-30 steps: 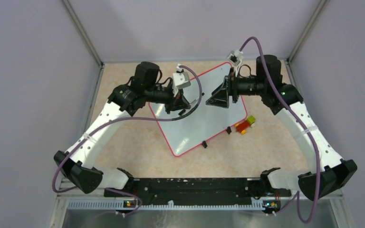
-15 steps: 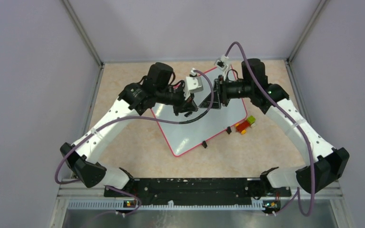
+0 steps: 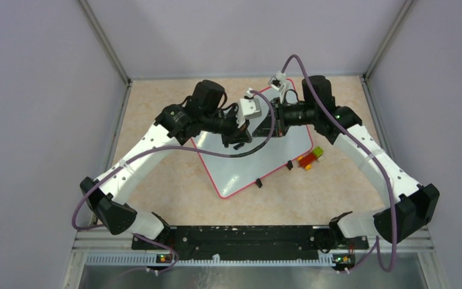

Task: Write a sentence on the whiteboard
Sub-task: Pass from the left arm to the right, then pass from the right arm to the left

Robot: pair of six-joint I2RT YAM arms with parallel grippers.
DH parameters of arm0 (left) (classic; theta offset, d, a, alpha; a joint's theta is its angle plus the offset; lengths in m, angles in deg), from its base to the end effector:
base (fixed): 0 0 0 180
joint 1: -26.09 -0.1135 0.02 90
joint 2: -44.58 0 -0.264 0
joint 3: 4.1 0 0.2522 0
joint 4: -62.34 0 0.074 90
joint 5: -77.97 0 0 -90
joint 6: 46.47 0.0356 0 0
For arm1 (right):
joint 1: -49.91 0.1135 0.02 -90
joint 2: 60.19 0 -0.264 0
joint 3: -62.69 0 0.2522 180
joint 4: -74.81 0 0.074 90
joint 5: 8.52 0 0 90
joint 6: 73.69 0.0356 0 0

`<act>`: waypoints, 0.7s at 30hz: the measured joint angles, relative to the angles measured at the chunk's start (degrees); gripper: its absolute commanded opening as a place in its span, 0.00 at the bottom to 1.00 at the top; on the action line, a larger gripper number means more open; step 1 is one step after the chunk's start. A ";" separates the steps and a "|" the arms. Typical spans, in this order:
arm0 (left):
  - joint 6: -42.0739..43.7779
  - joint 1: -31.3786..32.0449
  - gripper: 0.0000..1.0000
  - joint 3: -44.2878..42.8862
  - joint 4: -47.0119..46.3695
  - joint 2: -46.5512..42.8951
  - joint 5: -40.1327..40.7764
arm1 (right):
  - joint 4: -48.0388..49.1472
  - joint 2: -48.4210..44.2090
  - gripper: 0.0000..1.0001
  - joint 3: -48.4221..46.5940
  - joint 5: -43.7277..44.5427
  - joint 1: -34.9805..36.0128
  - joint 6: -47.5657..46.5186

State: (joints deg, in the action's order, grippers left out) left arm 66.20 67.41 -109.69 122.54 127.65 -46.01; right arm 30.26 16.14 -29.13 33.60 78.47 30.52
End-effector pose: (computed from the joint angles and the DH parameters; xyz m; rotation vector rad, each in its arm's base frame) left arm 0.2145 -0.2150 0.4089 1.4448 1.6898 -0.8379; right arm 0.2388 0.1600 0.3898 -0.8015 2.0024 1.3104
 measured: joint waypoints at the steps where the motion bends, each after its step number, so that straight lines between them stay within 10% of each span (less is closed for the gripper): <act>1: 0.00 0.00 0.00 -0.09 0.11 0.00 0.20 | 0.04 0.09 0.00 0.00 -0.02 0.00 0.02; 3: 0.02 0.04 0.06 -0.15 0.26 0.00 0.52 | 0.17 0.17 0.00 0.00 -0.04 0.02 -0.07; 6: -0.24 0.09 0.63 -0.24 0.37 0.00 1.03 | 0.31 0.24 0.00 0.00 -0.11 0.02 -0.11; 9: -0.57 -0.55 0.86 -0.42 0.26 -0.13 1.92 | 0.79 0.24 0.00 0.00 -1.66 -1.51 0.98; 21: -2.25 -4.46 0.82 3.52 -4.11 -5.44 0.92 | 14.58 -0.55 0.00 1.77 -7.61 -9.05 15.56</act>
State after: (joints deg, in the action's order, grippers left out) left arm 63.95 62.95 -106.17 118.43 122.21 -45.09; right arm 44.84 15.59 -27.36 26.00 69.42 46.09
